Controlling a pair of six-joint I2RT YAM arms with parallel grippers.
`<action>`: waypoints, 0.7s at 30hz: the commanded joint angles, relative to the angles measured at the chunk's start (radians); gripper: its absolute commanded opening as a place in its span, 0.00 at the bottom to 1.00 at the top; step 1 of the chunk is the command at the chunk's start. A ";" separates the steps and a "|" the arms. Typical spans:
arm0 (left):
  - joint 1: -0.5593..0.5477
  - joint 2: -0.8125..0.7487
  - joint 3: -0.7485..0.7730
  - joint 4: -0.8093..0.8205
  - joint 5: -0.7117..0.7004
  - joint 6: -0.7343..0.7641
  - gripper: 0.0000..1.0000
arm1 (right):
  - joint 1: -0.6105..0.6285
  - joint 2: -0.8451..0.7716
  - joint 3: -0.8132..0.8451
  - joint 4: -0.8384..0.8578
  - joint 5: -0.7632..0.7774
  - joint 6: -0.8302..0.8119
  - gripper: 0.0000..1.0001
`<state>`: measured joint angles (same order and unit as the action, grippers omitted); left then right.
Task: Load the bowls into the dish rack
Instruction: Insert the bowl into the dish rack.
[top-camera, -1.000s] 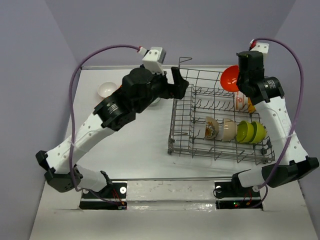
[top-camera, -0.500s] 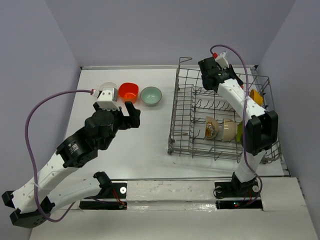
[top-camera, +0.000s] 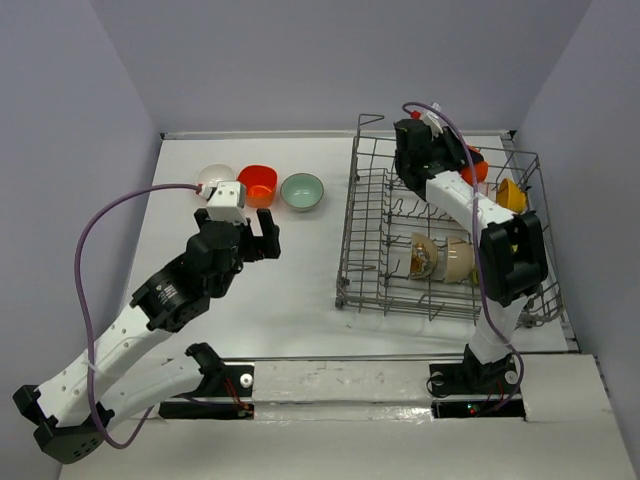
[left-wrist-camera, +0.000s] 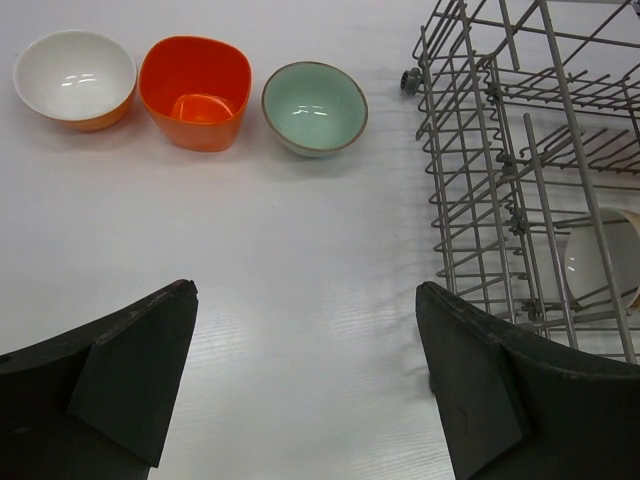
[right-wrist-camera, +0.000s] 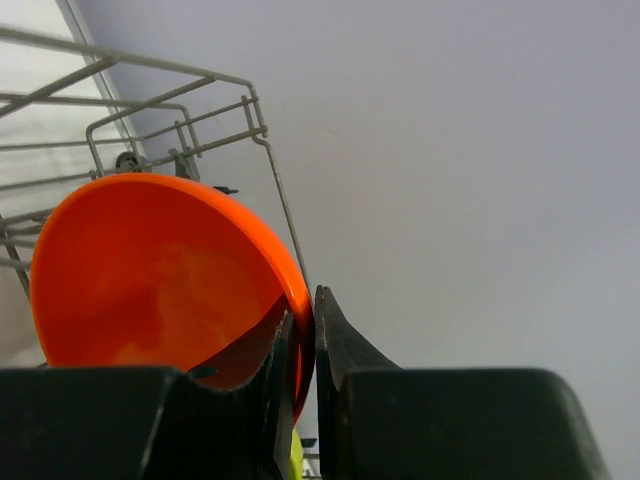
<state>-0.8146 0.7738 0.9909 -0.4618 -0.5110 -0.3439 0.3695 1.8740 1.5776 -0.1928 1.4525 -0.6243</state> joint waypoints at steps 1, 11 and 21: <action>0.008 -0.028 -0.009 0.066 0.006 0.026 0.99 | 0.031 -0.009 -0.167 0.658 0.129 -0.487 0.01; 0.008 -0.056 -0.023 0.054 0.006 0.029 0.99 | 0.083 0.083 -0.226 1.070 0.137 -0.856 0.01; 0.009 -0.053 -0.024 0.058 0.034 0.034 0.99 | 0.083 0.047 -0.249 0.965 0.144 -0.787 0.01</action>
<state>-0.8097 0.7280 0.9722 -0.4419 -0.4843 -0.3294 0.4522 1.9678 1.3281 0.7444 1.4830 -1.4361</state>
